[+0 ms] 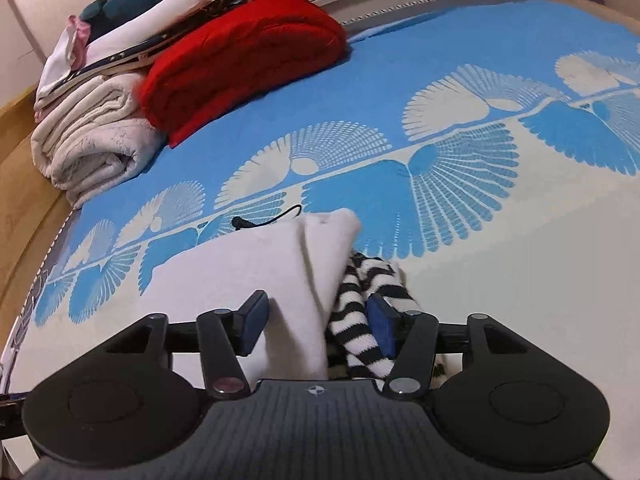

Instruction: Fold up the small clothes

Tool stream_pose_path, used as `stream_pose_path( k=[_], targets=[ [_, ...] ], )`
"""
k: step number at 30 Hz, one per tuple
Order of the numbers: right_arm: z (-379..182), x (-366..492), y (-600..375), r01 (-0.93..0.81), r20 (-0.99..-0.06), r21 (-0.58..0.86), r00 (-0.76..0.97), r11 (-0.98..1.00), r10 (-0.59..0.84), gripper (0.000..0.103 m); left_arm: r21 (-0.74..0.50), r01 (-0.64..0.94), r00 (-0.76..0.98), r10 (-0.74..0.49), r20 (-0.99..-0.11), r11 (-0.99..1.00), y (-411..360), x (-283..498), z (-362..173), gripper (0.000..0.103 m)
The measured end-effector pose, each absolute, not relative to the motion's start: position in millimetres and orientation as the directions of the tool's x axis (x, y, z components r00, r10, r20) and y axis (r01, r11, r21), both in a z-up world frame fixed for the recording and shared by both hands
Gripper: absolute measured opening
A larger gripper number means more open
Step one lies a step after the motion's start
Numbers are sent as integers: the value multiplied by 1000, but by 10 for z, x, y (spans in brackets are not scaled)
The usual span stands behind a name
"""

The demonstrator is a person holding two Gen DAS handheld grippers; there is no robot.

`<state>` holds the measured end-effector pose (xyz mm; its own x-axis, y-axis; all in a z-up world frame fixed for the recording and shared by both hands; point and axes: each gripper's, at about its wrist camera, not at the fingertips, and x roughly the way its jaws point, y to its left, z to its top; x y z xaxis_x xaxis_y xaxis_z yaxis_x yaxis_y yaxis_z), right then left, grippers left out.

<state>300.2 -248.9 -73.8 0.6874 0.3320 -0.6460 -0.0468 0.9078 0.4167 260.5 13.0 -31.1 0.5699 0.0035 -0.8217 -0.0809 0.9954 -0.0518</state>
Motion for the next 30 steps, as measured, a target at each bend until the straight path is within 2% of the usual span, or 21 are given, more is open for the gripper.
stream_pose_path(
  k=[2,3,9,10,11,15,16,20,23,27,30],
  targets=[
    [-717,2984,-2442,-69,-638,393,698,917,326,17,-56,-86,573,4,-819,995,148,2603,-308,39],
    [-697,2971,-2439,-75,-629,388,706,918,324,11,-55,-87,573,5,-820,995,155,2603,-308,39],
    [-331,2776,-2713,-59,-477,440,830,896,288,6,-52,-84,568,5,-823,995,175,2560,-313,39],
    [-315,2775,-2746,-45,-480,416,837,908,261,6,-51,-80,565,3,-825,995,175,2559,-314,39],
    [-341,2806,-2757,-27,-503,390,831,921,238,6,-52,-78,564,1,-826,996,175,2557,-317,39],
    [-731,2991,-2546,-29,-701,187,696,982,154,6,-57,-87,557,1,-831,995,168,2565,-335,39],
    [-766,2984,-2467,-51,-708,145,692,988,139,7,-58,-85,552,-1,-834,995,158,2571,-342,39],
    [-771,2965,-2370,-65,-714,84,692,994,106,16,-57,-68,544,-10,-839,996,93,2568,-367,39],
    [-699,2887,-2460,-54,-715,114,689,992,120,47,-47,-63,538,-6,-843,997,100,2575,-387,39],
    [-534,2679,-2575,-63,-677,119,725,991,127,49,-36,-52,519,-3,-855,998,87,2584,-439,39],
    [-428,2518,-2645,-116,-657,175,726,978,203,49,-24,-35,522,-2,-853,999,40,2573,-442,39]
  ],
)
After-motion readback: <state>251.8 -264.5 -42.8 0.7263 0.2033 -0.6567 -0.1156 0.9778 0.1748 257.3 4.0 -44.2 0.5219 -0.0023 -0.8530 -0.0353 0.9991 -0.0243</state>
